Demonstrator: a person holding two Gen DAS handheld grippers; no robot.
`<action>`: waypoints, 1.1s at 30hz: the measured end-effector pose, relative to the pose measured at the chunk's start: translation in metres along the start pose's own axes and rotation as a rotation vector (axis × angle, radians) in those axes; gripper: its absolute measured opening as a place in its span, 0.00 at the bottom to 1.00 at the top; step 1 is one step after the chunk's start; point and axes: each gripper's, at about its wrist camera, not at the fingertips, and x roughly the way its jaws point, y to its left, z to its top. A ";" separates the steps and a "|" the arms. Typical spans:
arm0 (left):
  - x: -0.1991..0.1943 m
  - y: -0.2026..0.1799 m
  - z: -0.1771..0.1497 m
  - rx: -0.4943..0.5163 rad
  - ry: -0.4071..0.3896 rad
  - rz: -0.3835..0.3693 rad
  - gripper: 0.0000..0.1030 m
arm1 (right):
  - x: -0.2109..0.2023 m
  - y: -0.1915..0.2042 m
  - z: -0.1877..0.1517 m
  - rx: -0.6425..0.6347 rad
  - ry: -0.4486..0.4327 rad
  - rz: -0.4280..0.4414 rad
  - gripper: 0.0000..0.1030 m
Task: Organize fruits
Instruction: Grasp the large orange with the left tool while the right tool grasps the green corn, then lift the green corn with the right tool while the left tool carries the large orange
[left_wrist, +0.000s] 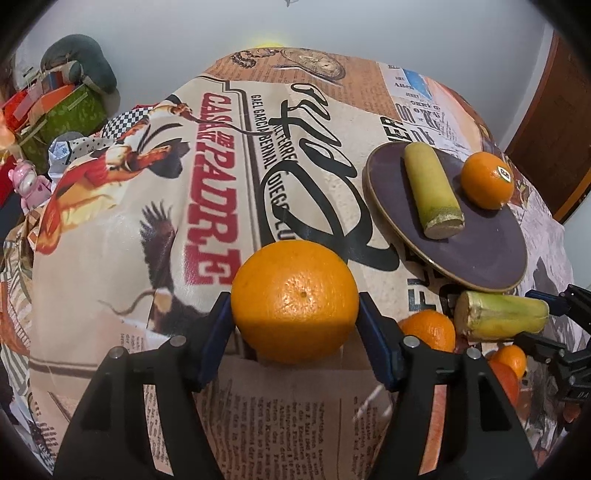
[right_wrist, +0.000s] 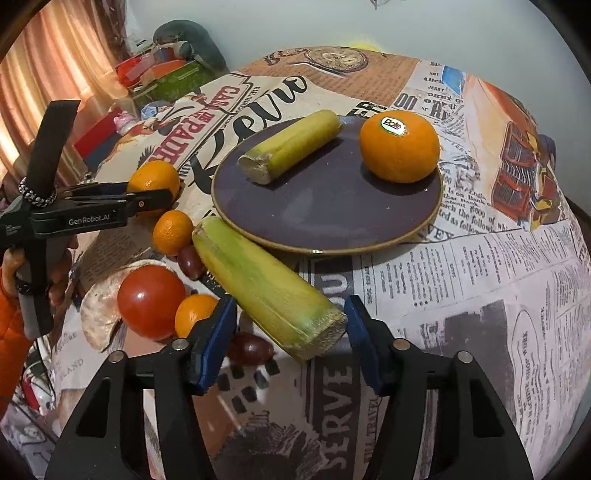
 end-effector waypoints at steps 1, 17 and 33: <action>-0.001 0.000 -0.001 0.004 0.000 0.004 0.63 | -0.001 0.000 -0.002 -0.004 -0.003 -0.002 0.51; -0.064 -0.004 -0.047 0.013 -0.028 0.003 0.63 | -0.045 -0.023 -0.040 0.067 -0.012 -0.105 0.41; -0.077 -0.015 -0.086 0.017 0.018 -0.039 0.63 | -0.057 -0.025 -0.066 0.076 0.059 -0.131 0.37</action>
